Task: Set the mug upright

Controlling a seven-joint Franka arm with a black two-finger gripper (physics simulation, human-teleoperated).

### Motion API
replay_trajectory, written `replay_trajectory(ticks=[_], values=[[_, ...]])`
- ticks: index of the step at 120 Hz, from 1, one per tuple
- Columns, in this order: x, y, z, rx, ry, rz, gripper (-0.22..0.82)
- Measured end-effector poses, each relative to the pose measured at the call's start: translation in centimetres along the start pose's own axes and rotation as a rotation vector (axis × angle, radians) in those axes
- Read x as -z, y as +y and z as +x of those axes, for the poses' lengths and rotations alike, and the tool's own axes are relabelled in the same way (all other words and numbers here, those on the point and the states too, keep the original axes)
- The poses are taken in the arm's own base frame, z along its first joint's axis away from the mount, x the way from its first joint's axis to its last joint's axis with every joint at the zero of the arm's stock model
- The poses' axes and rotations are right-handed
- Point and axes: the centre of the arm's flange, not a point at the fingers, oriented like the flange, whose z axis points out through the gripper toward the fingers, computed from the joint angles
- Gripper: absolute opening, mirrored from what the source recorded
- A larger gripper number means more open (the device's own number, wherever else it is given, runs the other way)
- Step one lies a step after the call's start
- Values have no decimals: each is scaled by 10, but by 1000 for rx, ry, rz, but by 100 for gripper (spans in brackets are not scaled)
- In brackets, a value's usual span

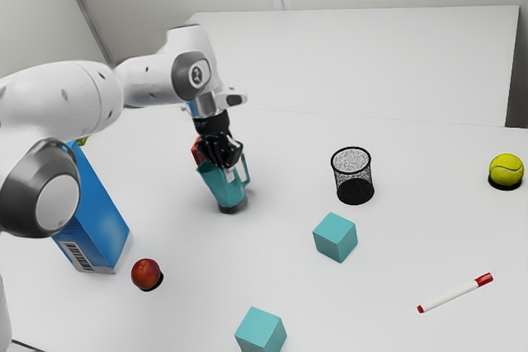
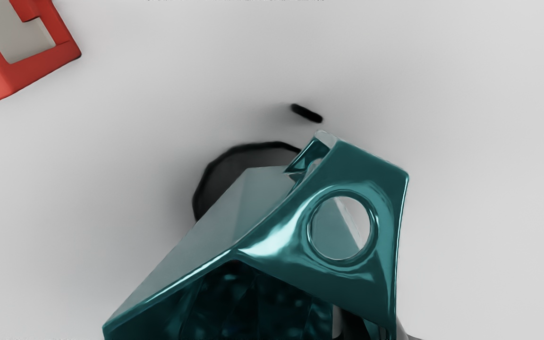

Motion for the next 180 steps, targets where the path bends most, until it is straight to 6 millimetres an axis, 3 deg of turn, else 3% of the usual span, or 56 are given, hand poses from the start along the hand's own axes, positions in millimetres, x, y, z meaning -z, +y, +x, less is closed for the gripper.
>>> replay_trajectory(ticks=[81, 145, 167, 180], values=[[-18, 22, -28, 90, 42, 259, -18], [-34, 14, -27, 211, 58, 272, -18], [-34, 13, -26, 225, 68, 262, 21], [-30, 13, -26, 229, 77, 255, 37]])
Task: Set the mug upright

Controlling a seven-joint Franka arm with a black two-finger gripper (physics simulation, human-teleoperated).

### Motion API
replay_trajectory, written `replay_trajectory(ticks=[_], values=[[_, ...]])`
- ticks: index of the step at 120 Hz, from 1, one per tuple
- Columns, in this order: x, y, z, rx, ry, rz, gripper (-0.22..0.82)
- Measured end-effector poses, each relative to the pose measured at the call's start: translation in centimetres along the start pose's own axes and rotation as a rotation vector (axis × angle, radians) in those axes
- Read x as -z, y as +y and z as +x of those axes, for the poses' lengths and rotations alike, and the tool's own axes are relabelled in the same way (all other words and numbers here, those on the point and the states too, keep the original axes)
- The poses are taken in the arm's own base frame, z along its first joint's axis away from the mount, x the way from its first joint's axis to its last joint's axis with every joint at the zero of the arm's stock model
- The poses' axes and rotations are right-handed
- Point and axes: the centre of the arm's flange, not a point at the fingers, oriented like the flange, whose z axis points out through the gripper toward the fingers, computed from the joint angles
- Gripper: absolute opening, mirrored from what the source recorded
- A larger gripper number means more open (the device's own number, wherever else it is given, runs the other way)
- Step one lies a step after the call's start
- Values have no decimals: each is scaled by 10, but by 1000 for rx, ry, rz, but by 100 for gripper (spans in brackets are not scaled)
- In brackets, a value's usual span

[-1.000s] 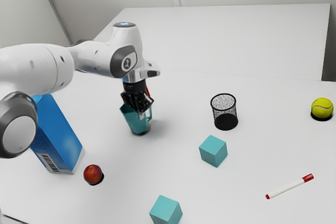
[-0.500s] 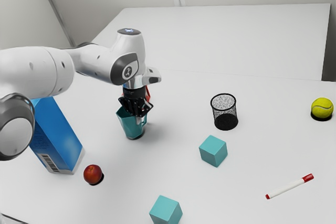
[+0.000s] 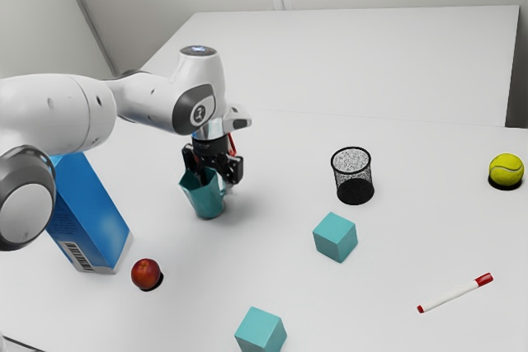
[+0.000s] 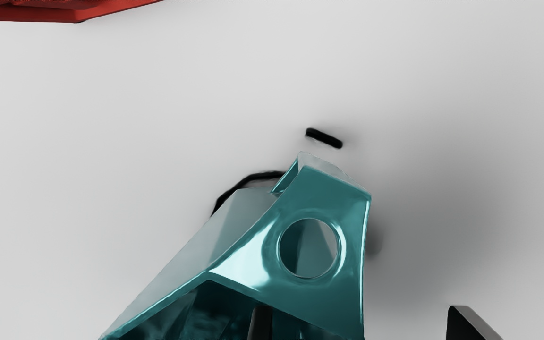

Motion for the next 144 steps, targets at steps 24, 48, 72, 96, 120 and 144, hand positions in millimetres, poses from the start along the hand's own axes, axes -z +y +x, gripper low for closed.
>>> replay_trajectory(ticks=[24, 48, 72, 96, 120, 144], values=[[7, -1, 1, 9, 14, -29, 51], [17, -3, -1, 9, 26, -44, 57], [32, -5, -5, 3, 47, -55, 59], [52, -8, -9, -6, 75, -70, 60], [105, -16, -12, -25, 137, -65, 60], [185, -50, -20, -34, 215, -14, 60]])
